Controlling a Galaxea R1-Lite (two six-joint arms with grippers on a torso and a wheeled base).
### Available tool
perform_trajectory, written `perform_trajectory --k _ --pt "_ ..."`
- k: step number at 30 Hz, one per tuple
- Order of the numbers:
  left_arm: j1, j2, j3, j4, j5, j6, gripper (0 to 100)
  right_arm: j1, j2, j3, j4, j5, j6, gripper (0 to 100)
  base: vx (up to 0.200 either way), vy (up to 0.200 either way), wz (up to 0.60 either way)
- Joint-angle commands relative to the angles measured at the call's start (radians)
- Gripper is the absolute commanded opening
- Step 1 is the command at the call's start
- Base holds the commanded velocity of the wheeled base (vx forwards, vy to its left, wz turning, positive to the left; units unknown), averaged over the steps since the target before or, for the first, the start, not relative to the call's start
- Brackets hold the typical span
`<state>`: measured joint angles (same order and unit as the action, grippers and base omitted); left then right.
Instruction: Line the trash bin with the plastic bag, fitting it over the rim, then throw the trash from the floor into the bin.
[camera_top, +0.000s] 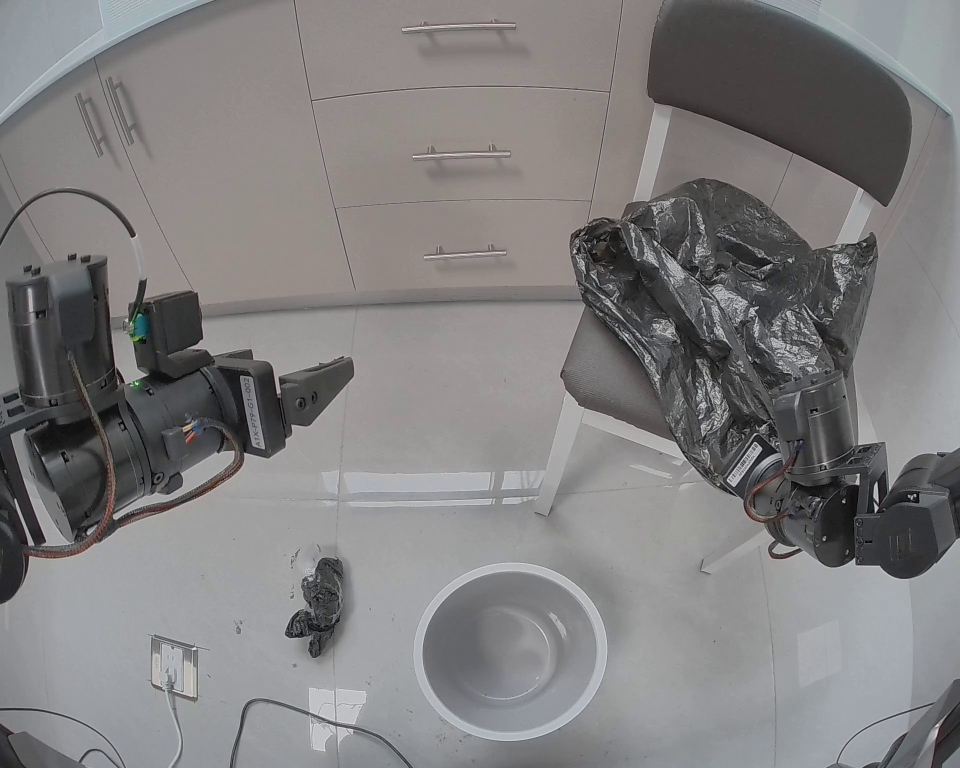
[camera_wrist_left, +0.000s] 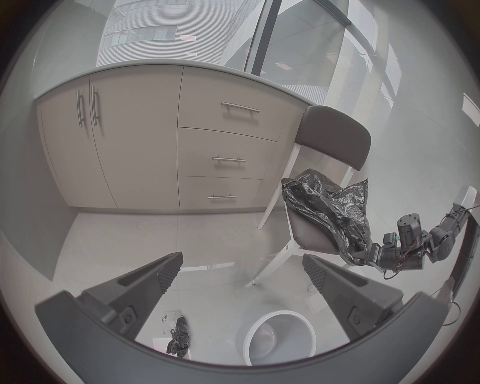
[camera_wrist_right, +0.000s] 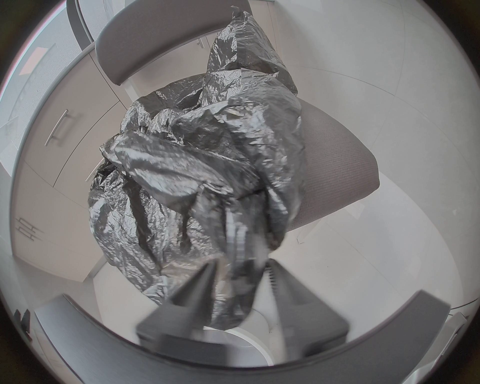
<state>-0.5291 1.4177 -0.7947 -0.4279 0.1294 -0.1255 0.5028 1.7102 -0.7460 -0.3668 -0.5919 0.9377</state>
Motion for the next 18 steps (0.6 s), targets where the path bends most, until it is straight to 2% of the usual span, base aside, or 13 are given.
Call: perform_trajectory --k 1,13,14,17,18 --pt "0.0 0.003 0.003 -0.003 -0.001 0.0 100 -0.001 0.0 0.0 0.002 0.0 0.0 0 0.0 0.0 0.0" --pt "-0.006 -0.005 0.048 -0.074 -0.007 0.0 100 -0.015 -0.021 0.0 0.037 0.012 0.0 0 0.0 0.0 0.0" --pt "-0.014 -0.006 0.048 -0.075 -0.005 0.0 100 -0.021 -0.026 -0.001 0.037 0.023 0.0 0 0.0 0.0 0.0" --pt "-0.029 -0.014 0.051 -0.075 0.003 0.0 100 -0.056 -0.057 -0.038 0.046 0.118 -0.007 0 0.0 0.0 0.0" --pt "-0.029 -0.014 0.051 -0.075 0.003 0.0 100 -0.056 -0.057 -0.038 0.046 0.118 -0.007 0 0.0 0.0 0.0"
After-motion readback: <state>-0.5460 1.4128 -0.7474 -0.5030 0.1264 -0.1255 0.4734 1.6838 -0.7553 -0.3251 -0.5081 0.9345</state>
